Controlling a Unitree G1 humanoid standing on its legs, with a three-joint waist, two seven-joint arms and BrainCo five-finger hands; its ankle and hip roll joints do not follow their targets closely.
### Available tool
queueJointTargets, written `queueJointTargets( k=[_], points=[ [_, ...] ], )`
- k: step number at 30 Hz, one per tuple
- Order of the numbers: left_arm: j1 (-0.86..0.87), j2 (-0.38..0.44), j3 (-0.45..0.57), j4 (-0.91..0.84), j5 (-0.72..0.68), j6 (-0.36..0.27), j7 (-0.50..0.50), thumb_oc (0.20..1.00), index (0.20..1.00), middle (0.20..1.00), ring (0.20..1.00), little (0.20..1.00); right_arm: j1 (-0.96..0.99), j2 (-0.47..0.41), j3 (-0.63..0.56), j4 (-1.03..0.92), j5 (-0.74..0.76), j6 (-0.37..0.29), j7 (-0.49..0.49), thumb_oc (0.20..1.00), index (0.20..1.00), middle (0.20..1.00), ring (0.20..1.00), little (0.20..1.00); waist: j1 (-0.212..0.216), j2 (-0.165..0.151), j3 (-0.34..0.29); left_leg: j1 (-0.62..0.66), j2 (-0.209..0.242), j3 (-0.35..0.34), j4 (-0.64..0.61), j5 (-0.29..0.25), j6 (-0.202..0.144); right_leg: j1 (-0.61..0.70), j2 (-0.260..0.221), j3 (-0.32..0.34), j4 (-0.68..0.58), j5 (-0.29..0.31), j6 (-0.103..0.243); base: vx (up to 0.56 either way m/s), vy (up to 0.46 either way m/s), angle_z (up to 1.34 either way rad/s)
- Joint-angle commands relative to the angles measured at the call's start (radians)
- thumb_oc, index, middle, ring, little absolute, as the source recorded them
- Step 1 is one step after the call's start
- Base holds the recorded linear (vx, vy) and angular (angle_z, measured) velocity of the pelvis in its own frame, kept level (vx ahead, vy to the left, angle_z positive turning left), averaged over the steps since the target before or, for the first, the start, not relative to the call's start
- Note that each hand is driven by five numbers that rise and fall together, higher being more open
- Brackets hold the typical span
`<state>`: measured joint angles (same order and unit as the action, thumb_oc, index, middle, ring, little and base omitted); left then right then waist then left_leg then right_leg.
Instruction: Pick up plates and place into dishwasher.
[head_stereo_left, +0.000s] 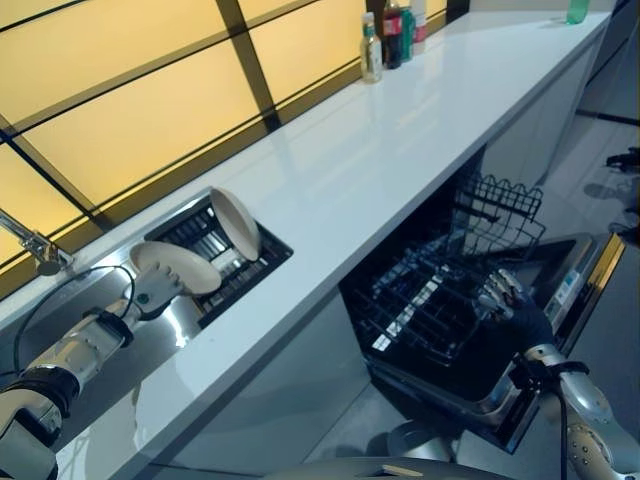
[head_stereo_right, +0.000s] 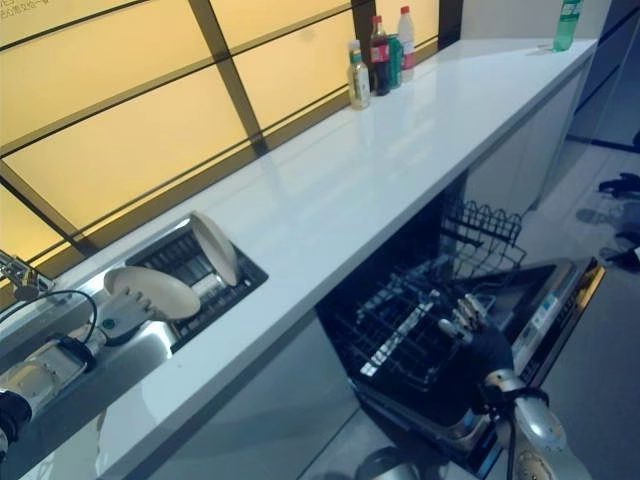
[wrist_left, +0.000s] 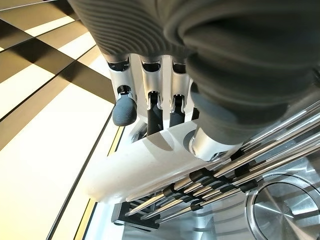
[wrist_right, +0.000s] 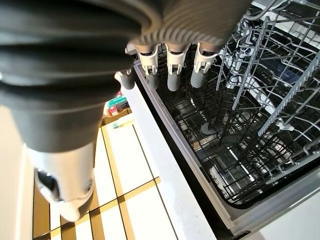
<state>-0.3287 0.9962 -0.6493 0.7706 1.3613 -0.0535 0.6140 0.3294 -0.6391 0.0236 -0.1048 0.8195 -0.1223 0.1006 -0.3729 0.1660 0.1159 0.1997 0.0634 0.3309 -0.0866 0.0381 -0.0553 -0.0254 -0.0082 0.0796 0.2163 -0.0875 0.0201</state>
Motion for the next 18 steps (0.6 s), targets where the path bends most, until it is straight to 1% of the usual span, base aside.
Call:
queueJointTargets(
  k=[1, 5, 8, 13, 18],
  points=[
    [-0.011, 0.008, 0.109, 0.025, 0.008, 0.071, 0.067, 0.200, 0.200, 0.200, 0.200, 0.200, -0.008, -0.011, -0.014, -0.099, 0.017, -0.026, 0.033, 1.000, 1.000, 1.000, 1.000, 1.000, -0.007, -0.048, -0.035, -0.087, 0.002, -0.030, 0.144, -0.076, 0.009, 0.008, -0.083, -0.013, -0.089, 0.054, 0.143, 0.00, 0.000, 0.00],
    [-0.012, 0.019, 0.118, 0.020, 0.004, 0.073, 0.094, 0.200, 0.200, 0.200, 0.200, 0.200, -0.004, -0.004, -0.015, -0.099, 0.015, -0.026, 0.037, 1.000, 1.000, 1.000, 1.000, 1.000, -0.002, -0.052, -0.040, -0.088, 0.004, -0.032, 0.146, -0.075, 0.007, 0.013, -0.085, -0.020, -0.092, 0.053, 0.141, 0.00, 0.000, 0.00],
    [-0.020, 0.033, 0.130, 0.010, -0.005, 0.071, 0.108, 0.200, 0.200, 0.200, 0.200, 0.200, -0.005, 0.005, -0.008, -0.094, 0.015, -0.037, 0.039, 1.000, 1.000, 1.000, 1.000, 1.000, 0.006, -0.061, -0.047, -0.088, 0.008, -0.032, 0.145, -0.076, 0.007, 0.020, -0.084, -0.026, -0.100, 0.053, 0.140, -0.01, -0.003, 0.01],
    [-0.019, 0.087, 0.175, -0.018, -0.039, 0.056, 0.180, 0.200, 0.200, 0.200, 0.200, 0.200, -0.014, 0.014, 0.001, -0.094, 0.026, -0.042, 0.029, 1.000, 1.000, 1.000, 1.000, 1.000, 0.025, -0.076, -0.057, -0.089, 0.013, -0.038, 0.139, -0.076, 0.006, 0.029, -0.081, -0.036, -0.109, 0.050, 0.137, -0.04, -0.004, 0.02],
    [-0.055, 0.142, 0.203, -0.075, -0.082, 0.022, 0.196, 0.200, 0.200, 0.200, 0.200, 0.200, -0.019, 0.015, 0.016, -0.094, 0.032, -0.048, 0.021, 1.000, 1.000, 1.000, 1.000, 1.000, 0.040, -0.078, -0.061, -0.088, 0.013, -0.047, 0.130, -0.074, 0.006, 0.034, -0.079, -0.040, -0.113, 0.048, 0.135, -0.04, 0.029, 0.02]
  ],
)
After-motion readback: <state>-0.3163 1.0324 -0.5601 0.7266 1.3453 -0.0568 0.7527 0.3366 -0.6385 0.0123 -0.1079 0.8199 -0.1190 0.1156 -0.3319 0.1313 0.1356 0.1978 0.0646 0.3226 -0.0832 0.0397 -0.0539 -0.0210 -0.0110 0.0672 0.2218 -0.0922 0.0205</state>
